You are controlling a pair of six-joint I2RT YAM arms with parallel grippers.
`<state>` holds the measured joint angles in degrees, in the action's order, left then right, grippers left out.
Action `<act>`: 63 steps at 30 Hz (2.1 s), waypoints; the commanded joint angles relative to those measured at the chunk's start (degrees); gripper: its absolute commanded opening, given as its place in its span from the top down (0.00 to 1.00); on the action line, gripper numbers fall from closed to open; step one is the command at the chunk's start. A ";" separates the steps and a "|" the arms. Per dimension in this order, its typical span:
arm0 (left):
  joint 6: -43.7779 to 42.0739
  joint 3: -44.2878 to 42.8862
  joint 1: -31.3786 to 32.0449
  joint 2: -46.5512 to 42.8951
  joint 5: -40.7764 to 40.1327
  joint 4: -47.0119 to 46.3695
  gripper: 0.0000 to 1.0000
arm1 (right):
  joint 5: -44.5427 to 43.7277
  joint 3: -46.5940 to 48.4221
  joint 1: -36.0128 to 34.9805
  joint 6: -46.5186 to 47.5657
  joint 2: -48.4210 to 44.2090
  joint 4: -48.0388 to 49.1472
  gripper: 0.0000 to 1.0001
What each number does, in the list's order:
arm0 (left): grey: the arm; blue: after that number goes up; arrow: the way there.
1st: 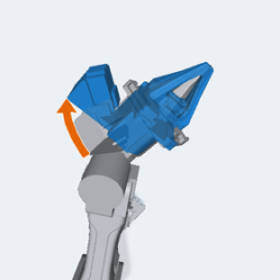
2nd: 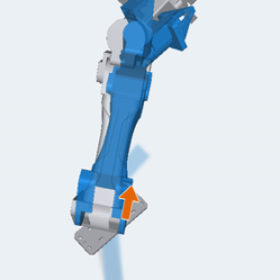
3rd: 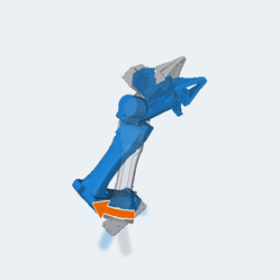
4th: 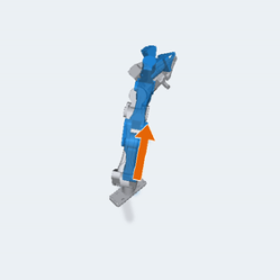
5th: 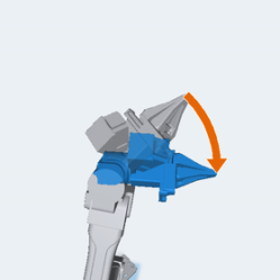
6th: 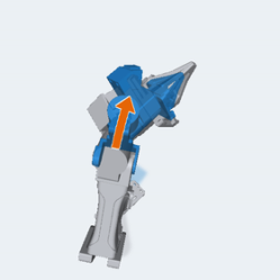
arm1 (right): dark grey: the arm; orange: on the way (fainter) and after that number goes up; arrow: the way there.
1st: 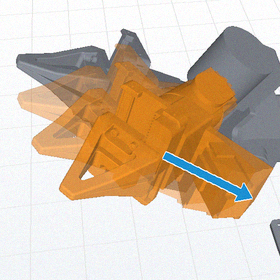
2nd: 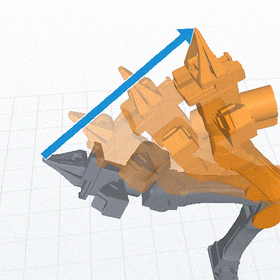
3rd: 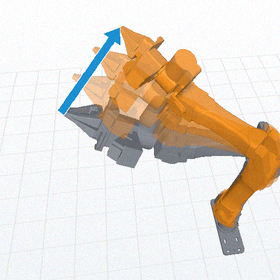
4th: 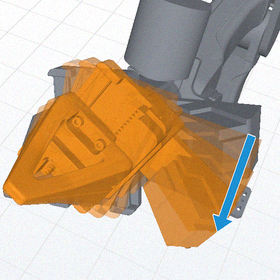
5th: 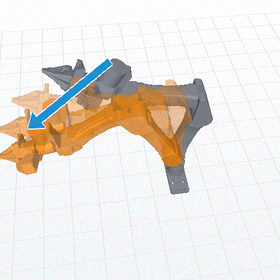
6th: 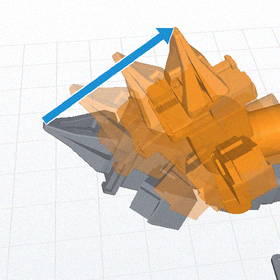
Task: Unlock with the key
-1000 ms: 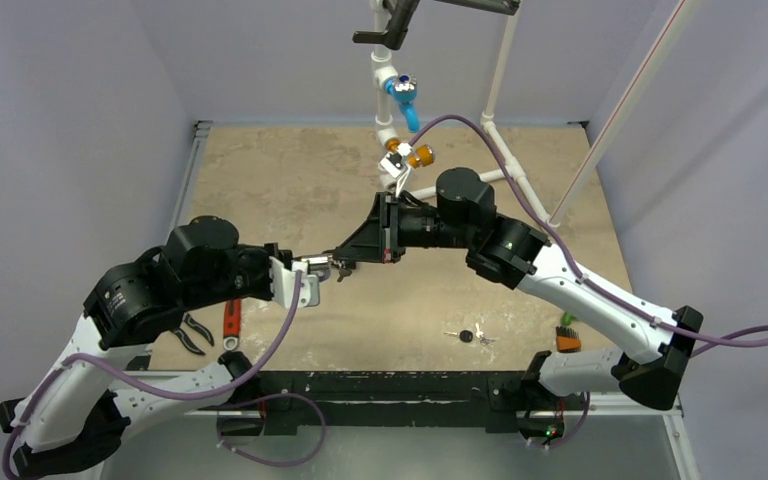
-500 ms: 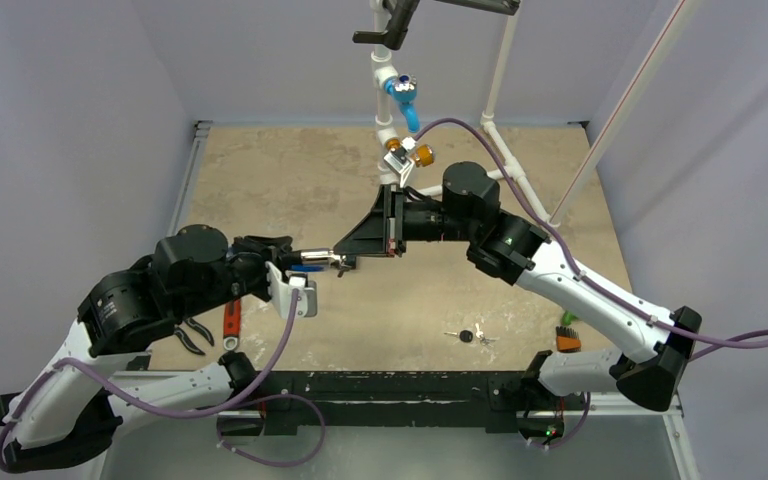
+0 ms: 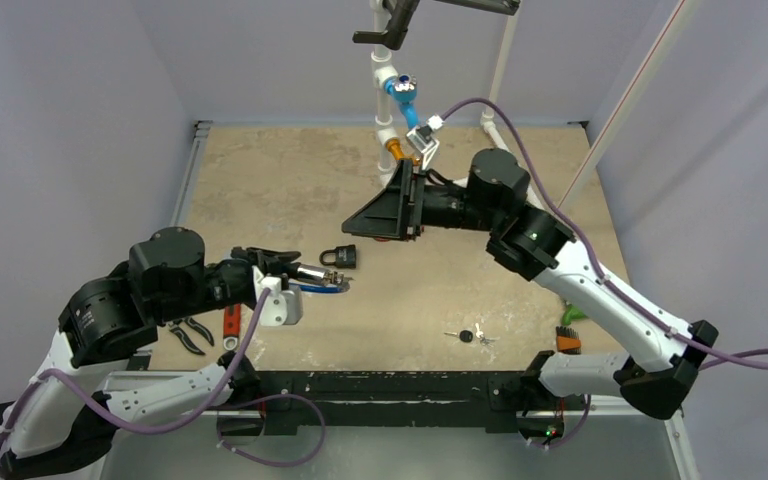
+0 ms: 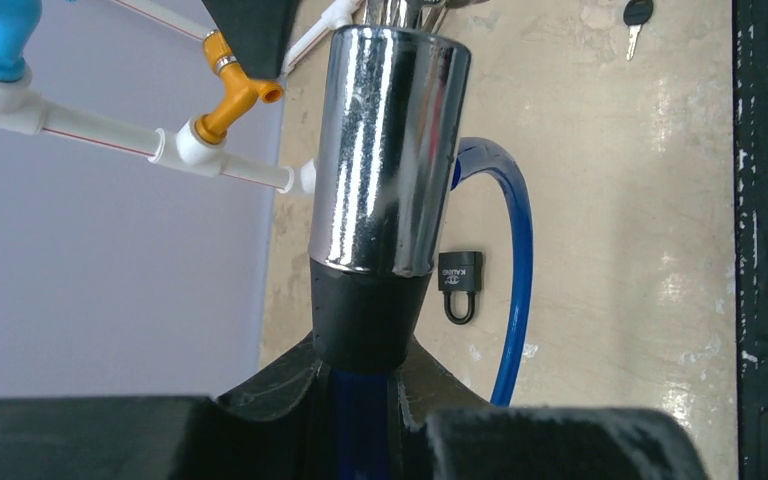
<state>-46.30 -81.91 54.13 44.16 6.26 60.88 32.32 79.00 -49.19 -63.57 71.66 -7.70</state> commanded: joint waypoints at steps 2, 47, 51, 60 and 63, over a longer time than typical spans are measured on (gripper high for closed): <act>5.71 -1.70 -1.73 -0.60 3.33 -5.65 1.00 | -1.89 5.61 3.18 8.23 -6.56 -3.29 0.30; 24.83 5.81 -27.71 5.00 7.77 -13.81 1.00 | -38.44 -23.72 -19.19 41.53 -11.74 1.03 1.00; 26.54 7.37 -39.89 13.67 14.26 -10.99 1.00 | -39.53 -29.38 -19.19 36.76 -8.52 4.19 1.00; 22.89 12.95 -43.23 24.72 11.91 -14.21 1.00 | -40.16 -29.82 -19.06 31.81 5.64 4.72 1.00; 21.75 14.87 -43.40 28.36 10.37 -15.86 1.00 | -39.24 -28.14 -18.80 31.36 11.77 5.33 1.00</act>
<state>-21.32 -68.10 11.33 69.97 18.52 51.24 -6.74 47.90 -68.18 -30.61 78.13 -3.01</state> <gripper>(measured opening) 0.140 0.110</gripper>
